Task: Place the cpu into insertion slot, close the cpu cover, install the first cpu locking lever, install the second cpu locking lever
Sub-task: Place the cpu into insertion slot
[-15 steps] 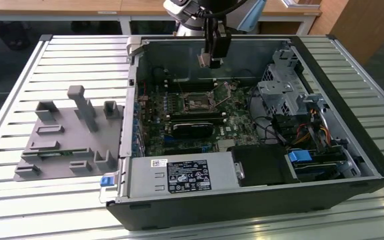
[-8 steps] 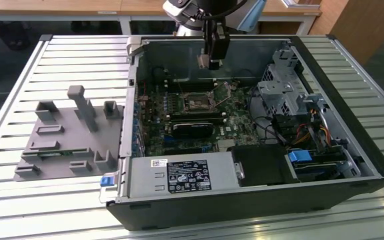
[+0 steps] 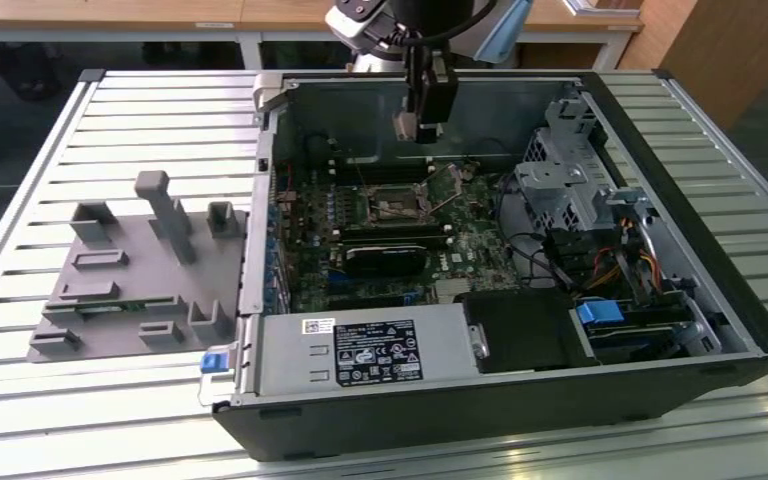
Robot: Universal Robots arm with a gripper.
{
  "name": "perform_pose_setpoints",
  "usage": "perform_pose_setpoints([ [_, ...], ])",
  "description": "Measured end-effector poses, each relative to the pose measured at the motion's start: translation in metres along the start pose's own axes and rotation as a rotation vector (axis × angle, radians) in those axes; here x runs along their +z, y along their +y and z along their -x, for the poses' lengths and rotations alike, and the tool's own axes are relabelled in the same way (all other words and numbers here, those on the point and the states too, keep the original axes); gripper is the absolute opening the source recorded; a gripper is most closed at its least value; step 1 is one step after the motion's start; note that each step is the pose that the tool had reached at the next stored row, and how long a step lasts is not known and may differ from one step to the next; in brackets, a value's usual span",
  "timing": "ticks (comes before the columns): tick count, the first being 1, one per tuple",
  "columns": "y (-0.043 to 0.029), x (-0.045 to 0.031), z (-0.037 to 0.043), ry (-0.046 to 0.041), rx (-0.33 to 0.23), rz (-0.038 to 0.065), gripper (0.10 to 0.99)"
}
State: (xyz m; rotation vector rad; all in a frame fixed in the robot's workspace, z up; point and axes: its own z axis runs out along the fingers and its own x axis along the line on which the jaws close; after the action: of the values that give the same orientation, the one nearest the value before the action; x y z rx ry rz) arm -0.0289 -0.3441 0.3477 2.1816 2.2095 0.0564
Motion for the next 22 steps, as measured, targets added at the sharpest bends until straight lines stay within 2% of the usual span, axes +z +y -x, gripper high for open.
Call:
perform_pose_setpoints([
  [12, -0.0004, 0.0069, 0.0, 0.0001, 0.0, -0.009, 0.537],
  [22, -0.0005, 0.0096, 0.0, -0.0014, 0.0, -0.01, 0.537],
])
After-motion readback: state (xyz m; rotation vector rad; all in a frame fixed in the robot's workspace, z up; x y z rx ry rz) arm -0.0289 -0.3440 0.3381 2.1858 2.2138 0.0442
